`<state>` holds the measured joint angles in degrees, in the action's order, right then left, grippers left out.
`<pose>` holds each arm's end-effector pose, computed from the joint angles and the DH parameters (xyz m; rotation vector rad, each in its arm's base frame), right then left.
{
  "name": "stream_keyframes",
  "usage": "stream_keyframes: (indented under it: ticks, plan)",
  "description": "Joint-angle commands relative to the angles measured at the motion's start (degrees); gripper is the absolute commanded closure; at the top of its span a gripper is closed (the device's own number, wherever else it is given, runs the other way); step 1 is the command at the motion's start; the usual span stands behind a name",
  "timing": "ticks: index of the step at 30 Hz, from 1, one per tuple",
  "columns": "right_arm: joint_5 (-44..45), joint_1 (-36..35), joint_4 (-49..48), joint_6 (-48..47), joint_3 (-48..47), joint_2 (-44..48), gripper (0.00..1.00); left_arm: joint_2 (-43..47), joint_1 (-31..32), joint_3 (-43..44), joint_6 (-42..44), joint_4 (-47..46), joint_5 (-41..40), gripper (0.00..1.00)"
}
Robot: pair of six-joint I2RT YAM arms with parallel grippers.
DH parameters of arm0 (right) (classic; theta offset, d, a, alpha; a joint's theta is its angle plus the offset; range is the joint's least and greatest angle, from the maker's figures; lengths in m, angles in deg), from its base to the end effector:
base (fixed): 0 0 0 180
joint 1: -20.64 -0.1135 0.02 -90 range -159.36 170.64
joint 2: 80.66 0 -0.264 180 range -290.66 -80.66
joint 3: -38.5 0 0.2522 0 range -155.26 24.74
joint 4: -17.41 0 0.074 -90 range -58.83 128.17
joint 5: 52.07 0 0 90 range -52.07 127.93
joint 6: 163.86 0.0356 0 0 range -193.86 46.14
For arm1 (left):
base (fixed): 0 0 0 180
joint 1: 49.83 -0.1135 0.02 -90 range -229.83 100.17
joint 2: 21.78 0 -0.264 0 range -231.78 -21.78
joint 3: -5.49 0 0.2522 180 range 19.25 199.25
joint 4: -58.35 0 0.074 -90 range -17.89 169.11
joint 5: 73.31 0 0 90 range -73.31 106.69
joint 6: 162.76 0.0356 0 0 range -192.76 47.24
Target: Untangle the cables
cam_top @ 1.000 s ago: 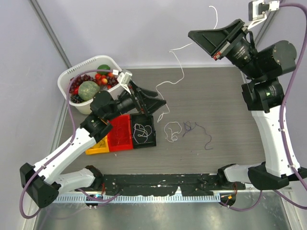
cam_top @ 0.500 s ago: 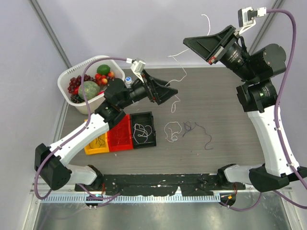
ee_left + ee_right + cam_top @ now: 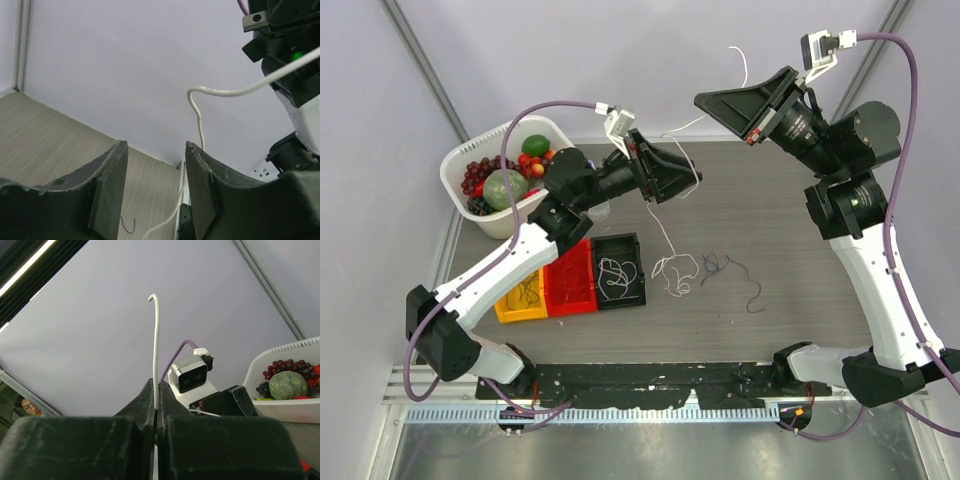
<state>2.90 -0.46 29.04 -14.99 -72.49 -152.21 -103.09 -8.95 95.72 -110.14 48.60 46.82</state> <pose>0.2002 0.0991 0.5723 -0.2019 1.3140 1.5398 0.2367 -0.2285 0.4471 0.5489 1.3378 -1.4733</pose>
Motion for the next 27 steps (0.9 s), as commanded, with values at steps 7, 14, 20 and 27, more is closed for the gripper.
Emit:
stream_keyframes:
  ticks: [7, 14, 20, 27]
  plan:
    - [-0.22, -0.61, -2.18, -0.6, 3.45, 3.17, 0.99, -0.95, 0.51, 2.37, -5.94, -12.18, 8.01, 0.35]
    - [0.84, -0.52, 3.61, -5.34, 0.38, 3.43, 0.99, 7.03, -0.01, -0.34, 3.37, 13.58, -15.87, 0.35]
    - [0.84, -0.61, 3.89, -5.52, 1.52, 3.61, 0.99, 12.24, -1.24, -6.77, 4.69, 5.41, -8.54, 0.18]
    - [0.66, -0.61, 3.45, -4.73, 1.78, 3.7, 0.99, 6.89, -1.16, -2.29, -0.23, 0.22, -3.06, 0.16]
